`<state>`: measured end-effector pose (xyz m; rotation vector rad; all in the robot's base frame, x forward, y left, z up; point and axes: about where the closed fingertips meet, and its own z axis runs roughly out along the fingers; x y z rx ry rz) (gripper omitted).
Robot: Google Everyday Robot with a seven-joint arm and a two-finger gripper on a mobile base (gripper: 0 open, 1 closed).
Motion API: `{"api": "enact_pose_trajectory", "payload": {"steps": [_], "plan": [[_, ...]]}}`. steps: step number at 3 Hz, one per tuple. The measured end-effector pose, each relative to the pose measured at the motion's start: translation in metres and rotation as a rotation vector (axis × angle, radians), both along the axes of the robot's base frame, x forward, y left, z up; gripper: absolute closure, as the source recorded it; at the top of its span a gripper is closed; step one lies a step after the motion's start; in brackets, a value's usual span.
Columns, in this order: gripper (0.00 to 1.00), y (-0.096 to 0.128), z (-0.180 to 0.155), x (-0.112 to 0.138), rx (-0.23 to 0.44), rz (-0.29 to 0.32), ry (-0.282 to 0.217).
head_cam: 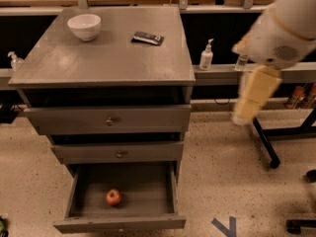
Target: Pick apple from bottom drawer and place on counter
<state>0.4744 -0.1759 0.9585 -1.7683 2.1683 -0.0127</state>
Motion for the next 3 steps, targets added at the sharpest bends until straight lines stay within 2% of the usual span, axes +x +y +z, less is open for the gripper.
{"api": "enact_pose_trajectory", "payload": {"steps": [1,2,3], "plan": [[0.00,0.106,-0.054,0.045,0.106,0.088,0.042],[0.00,0.144,-0.084,0.064,0.156,0.100,0.031],[0.00,0.142,-0.080,0.065,0.158,0.097,0.020]]}}
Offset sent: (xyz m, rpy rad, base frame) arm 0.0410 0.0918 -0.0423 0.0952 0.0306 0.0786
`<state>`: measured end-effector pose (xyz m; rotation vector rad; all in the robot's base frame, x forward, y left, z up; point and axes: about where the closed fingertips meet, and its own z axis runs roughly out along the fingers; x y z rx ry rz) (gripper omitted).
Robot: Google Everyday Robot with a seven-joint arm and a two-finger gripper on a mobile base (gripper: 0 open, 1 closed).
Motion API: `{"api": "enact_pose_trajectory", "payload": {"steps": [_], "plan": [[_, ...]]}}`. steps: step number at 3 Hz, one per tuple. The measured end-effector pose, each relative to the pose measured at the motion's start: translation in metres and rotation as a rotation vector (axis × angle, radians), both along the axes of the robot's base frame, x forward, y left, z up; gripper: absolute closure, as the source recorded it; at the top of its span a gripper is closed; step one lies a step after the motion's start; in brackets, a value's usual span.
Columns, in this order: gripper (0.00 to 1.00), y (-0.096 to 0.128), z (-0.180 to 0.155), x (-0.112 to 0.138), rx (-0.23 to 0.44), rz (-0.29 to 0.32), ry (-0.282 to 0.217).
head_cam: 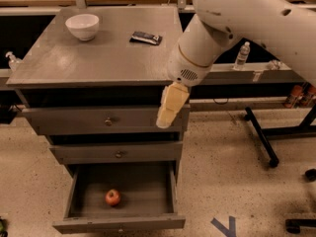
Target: Pick apple from bottom drawer and place on counter
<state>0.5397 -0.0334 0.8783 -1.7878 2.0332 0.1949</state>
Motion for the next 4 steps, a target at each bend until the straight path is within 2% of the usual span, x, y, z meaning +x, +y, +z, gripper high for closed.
{"api": "enact_pose_trajectory", "payload": {"steps": [1,2,3,4], "plan": [[0.00,0.005,-0.014,0.003,0.026,-0.007,0.006],[0.00,0.037,-0.117,-0.014,0.173,0.010,0.140],[0.00,0.108,-0.237,-0.024,0.348,0.107,0.222],[0.00,0.106,-0.257,-0.023,0.348,0.077,0.243]]}}
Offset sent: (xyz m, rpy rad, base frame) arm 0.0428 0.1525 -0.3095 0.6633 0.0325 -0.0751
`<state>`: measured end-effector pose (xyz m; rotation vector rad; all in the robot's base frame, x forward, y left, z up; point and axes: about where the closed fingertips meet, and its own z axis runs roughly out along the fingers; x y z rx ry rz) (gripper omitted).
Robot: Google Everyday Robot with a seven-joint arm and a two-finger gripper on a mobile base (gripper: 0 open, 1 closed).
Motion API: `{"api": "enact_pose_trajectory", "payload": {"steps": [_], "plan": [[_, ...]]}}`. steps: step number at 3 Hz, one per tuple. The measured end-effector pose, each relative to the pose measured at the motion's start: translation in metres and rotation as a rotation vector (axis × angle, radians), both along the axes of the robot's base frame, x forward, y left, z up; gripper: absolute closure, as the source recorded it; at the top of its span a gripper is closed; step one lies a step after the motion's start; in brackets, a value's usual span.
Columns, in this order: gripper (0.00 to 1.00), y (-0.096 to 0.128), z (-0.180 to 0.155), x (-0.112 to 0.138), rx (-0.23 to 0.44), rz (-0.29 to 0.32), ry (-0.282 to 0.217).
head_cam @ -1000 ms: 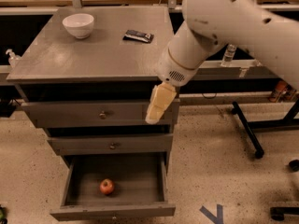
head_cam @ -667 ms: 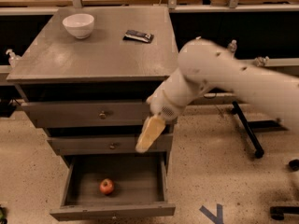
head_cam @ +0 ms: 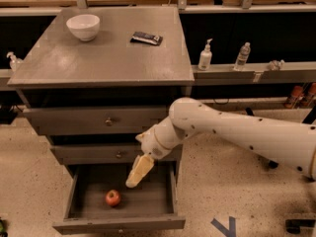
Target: Pick apple from bottom drawer and place on counter
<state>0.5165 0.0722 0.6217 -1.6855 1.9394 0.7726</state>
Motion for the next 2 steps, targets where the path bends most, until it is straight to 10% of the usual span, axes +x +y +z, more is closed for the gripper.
{"api": "enact_pose_trajectory", "payload": {"steps": [2], "plan": [[0.00,0.041,-0.092,-0.009,0.003,0.032,-0.069]]}}
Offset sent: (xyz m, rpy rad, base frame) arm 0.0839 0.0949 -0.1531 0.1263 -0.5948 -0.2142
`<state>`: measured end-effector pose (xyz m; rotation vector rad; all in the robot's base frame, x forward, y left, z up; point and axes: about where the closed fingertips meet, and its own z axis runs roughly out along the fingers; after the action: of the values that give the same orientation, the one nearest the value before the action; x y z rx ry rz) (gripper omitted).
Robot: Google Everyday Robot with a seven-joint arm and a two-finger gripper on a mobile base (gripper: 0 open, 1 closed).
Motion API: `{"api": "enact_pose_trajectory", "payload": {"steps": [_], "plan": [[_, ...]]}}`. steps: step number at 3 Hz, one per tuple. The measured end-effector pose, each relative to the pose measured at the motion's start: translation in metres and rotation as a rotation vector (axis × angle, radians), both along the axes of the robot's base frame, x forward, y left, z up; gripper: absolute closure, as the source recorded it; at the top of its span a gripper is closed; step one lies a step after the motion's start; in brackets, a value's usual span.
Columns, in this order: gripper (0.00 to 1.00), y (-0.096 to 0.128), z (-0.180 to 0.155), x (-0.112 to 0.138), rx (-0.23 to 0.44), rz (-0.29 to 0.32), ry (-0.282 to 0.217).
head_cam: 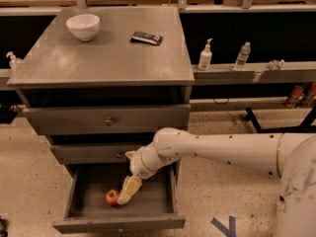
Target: Pick apple from bottom drawer and place on counter
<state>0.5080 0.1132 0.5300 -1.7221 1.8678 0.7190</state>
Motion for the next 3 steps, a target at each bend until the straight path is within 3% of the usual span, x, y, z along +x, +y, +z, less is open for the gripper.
{"api": "enact_pose_trajectory", "payload": {"steps": [1,3], "plan": [[0.00,0.005,-0.018,0.008,-0.006,0.008,-0.103],[0.00,0.031,-0.042,0.016,0.036,0.113,-0.041]]}}
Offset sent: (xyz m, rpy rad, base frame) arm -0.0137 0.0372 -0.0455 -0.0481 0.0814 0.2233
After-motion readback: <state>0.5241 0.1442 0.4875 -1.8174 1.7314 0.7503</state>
